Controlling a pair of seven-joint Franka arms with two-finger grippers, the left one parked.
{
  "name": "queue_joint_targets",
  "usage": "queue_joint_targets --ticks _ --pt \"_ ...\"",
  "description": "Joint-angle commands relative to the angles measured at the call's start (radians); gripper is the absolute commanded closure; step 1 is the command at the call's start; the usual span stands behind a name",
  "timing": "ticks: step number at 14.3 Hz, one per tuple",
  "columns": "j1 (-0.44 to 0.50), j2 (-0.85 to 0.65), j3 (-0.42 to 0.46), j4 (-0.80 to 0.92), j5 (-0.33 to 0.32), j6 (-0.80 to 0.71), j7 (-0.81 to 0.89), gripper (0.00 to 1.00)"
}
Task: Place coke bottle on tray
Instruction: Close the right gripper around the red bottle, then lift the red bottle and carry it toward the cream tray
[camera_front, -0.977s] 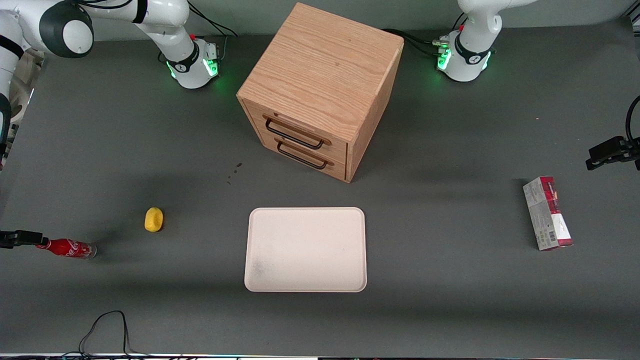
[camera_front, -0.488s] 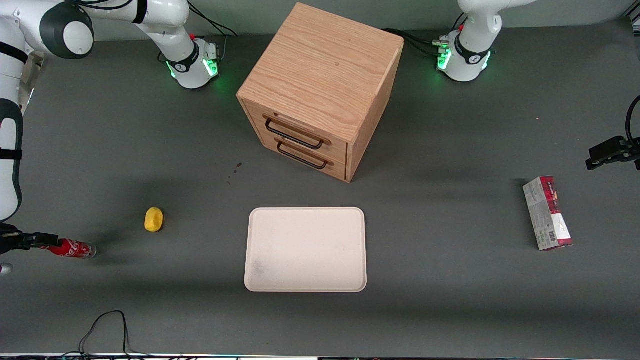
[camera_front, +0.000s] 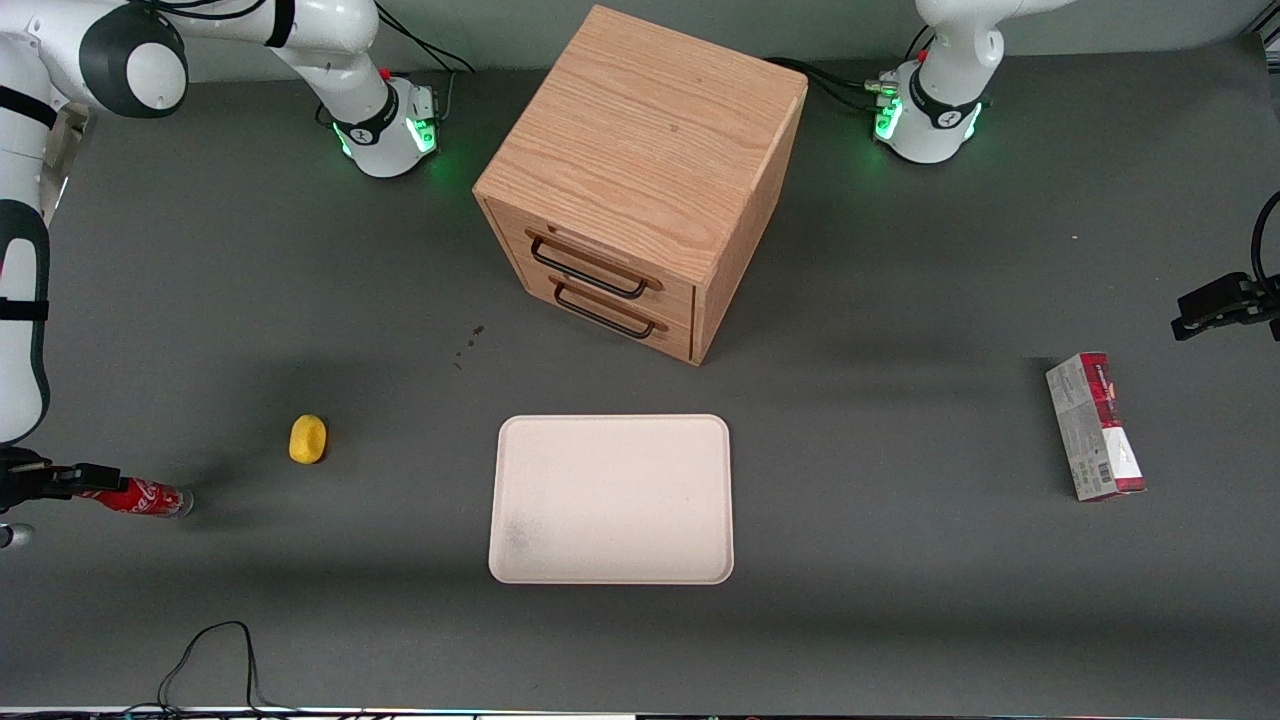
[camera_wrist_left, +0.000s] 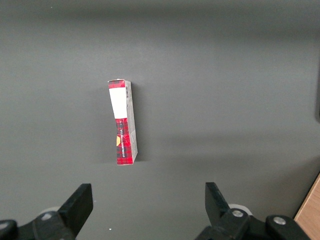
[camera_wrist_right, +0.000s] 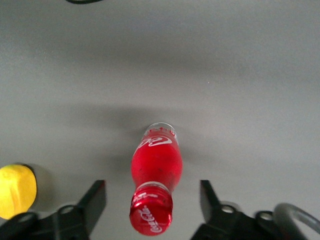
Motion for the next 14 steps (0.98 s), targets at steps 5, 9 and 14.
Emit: queue_joint_targets --ticks 5,9,14 --pt "-0.008 -0.02 -0.001 -0.015 0.018 0.007 -0.073 1.0" --pt "-0.007 -0.048 0.001 -0.003 0.015 -0.036 -0.082 1.0" --pt "-0.007 -0.123 -0.004 0.161 0.008 -0.29 -0.116 1.0"
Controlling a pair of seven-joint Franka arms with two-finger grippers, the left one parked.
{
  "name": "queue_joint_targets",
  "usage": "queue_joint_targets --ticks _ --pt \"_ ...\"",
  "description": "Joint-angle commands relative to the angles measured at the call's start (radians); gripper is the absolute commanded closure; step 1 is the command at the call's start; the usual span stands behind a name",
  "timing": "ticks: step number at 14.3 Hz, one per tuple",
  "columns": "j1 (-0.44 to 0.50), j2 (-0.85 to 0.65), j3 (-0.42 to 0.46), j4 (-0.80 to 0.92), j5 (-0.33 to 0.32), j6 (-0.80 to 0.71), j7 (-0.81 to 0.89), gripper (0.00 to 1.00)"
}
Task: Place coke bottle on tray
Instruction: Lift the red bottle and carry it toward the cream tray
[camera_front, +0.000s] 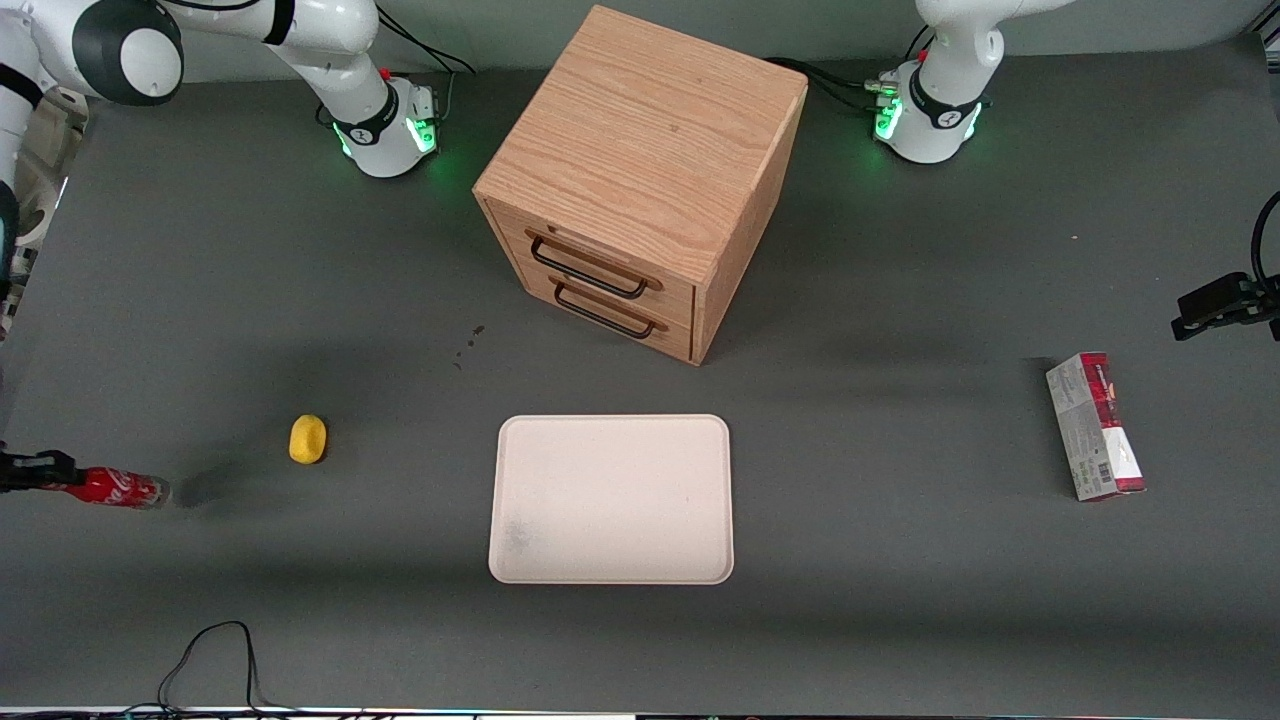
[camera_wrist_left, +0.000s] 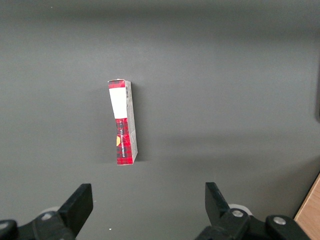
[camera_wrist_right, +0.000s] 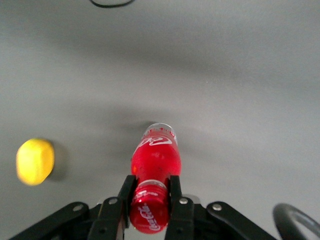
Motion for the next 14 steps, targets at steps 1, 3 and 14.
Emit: queue_joint_targets --ticks 1,3,14 --pt "-0.004 -0.084 -0.006 0.068 0.008 -0.144 -0.044 1.0" --pt "-0.005 -0.154 -0.009 0.07 0.002 -0.217 -0.059 1.0" --pt "0.166 -0.331 0.005 0.125 -0.009 -0.39 0.006 1.0"
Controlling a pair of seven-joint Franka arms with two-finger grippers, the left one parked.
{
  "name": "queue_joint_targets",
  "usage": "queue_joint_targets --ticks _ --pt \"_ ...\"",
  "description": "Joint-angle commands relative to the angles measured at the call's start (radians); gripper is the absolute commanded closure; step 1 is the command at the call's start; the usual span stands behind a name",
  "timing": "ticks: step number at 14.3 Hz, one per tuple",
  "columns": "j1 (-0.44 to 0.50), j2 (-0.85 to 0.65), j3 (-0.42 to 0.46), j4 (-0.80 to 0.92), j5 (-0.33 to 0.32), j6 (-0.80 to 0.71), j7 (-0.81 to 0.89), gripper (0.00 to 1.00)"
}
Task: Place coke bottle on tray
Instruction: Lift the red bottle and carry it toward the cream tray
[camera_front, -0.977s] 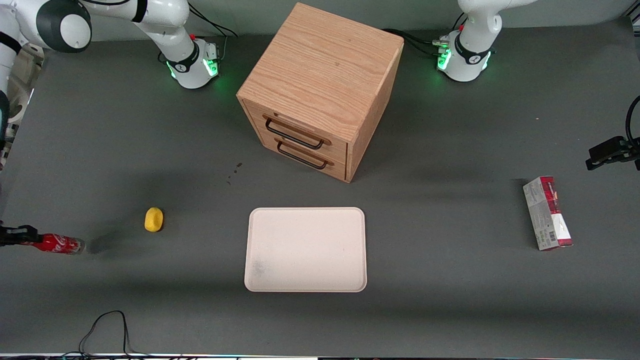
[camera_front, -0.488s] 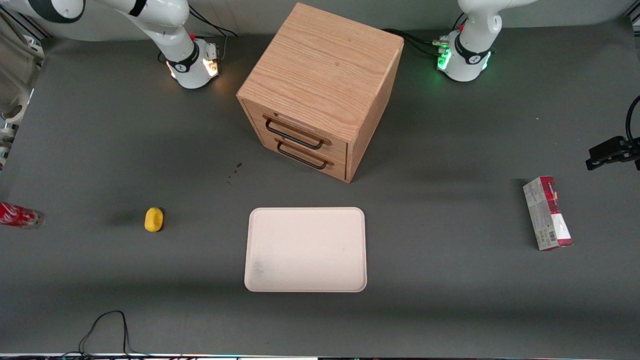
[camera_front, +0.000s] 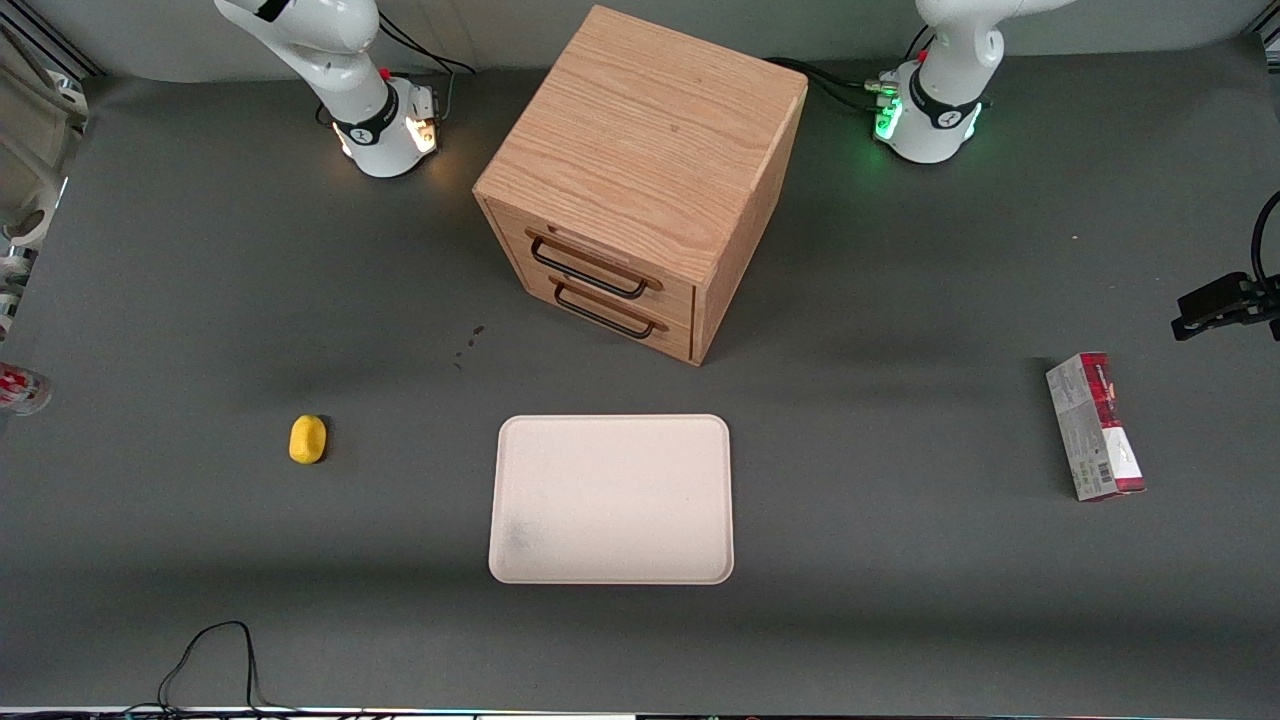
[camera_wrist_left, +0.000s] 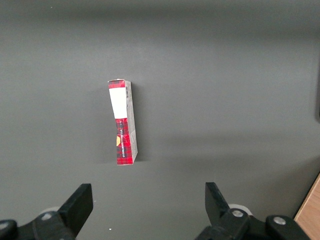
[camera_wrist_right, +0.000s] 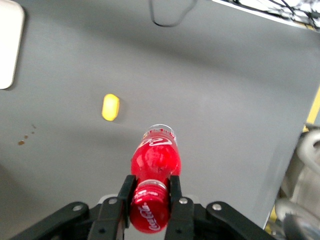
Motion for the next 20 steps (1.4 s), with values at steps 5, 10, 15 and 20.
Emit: queue_joint_targets --ticks 5,10,15,20 --pt "0.365 0.008 0.002 0.02 -0.005 0.066 0.293 1.0" --pt "0.594 0.117 0.005 0.081 -0.005 0.13 0.62 1.0" --pt "0.739 0.177 0.0 0.135 -0.012 0.144 0.755 1.0" --pt "0.731 0.275 -0.001 0.133 -0.009 0.239 0.766 1.0"
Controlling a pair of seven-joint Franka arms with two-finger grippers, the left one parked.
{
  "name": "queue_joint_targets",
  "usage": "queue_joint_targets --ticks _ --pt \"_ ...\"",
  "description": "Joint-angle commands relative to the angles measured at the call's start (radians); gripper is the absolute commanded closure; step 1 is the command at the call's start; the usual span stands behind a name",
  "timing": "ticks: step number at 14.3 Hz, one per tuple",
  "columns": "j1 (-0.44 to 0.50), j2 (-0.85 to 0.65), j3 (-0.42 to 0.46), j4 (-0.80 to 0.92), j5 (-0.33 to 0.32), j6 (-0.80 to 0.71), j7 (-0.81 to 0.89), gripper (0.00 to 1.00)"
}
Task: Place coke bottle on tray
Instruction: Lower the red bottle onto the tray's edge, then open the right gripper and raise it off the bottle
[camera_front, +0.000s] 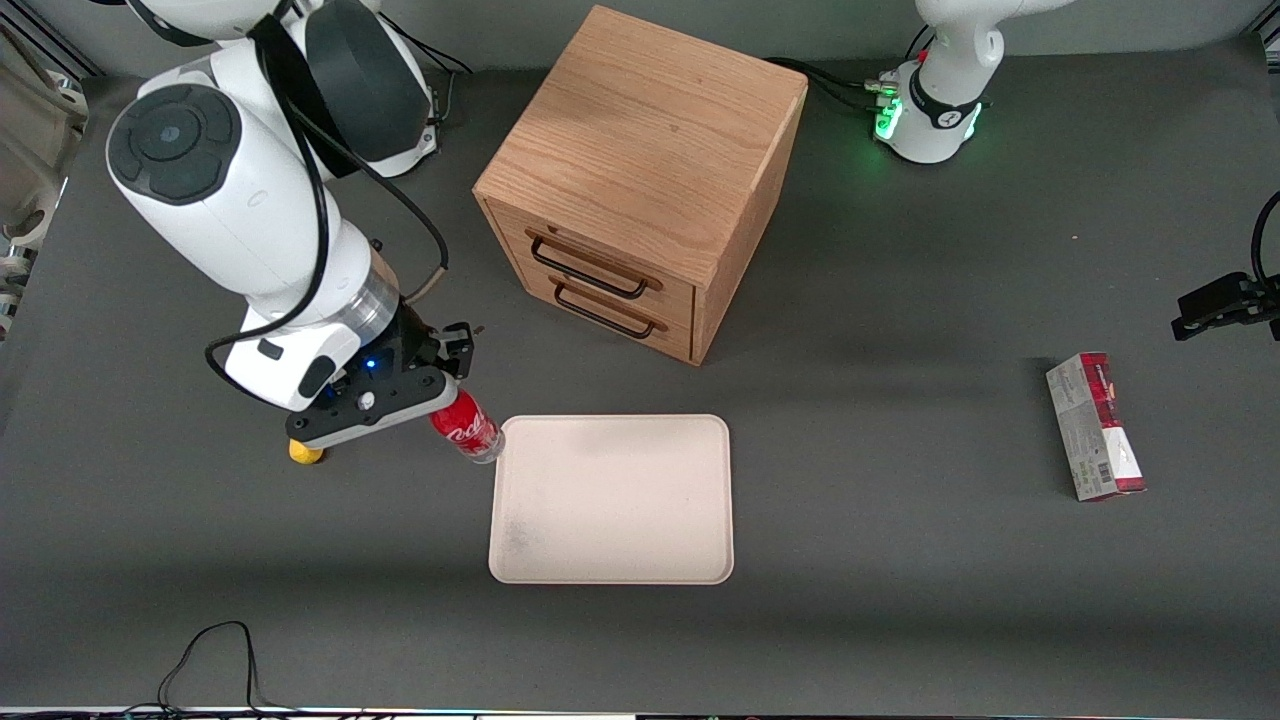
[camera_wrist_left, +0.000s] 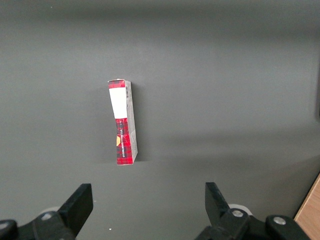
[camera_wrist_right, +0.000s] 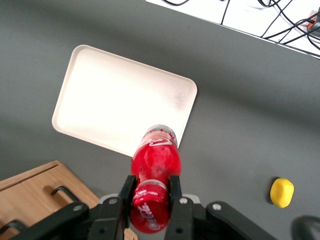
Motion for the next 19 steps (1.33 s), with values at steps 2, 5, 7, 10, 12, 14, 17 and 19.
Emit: queue_joint_targets --ticks 2,5,7,10,12,14,17,19 --pt "-0.02 0.147 -0.007 0.052 -0.006 0.092 0.009 1.0" --pt "-0.032 0.23 -0.006 0.052 -0.006 0.163 0.007 1.0" --pt "-0.032 0.268 -0.004 0.052 -0.006 0.207 0.006 1.0" --pt "-0.032 0.322 -0.004 0.05 -0.006 0.266 0.006 1.0" --pt "-0.034 0.344 -0.004 0.042 -0.005 0.289 0.006 1.0" --pt "-0.032 0.364 -0.006 0.039 -0.004 0.298 0.007 1.0" --pt "-0.034 0.373 -0.006 0.033 -0.003 0.309 0.01 1.0" --pt "-0.032 0.378 -0.006 0.033 0.0 0.309 0.022 0.68"
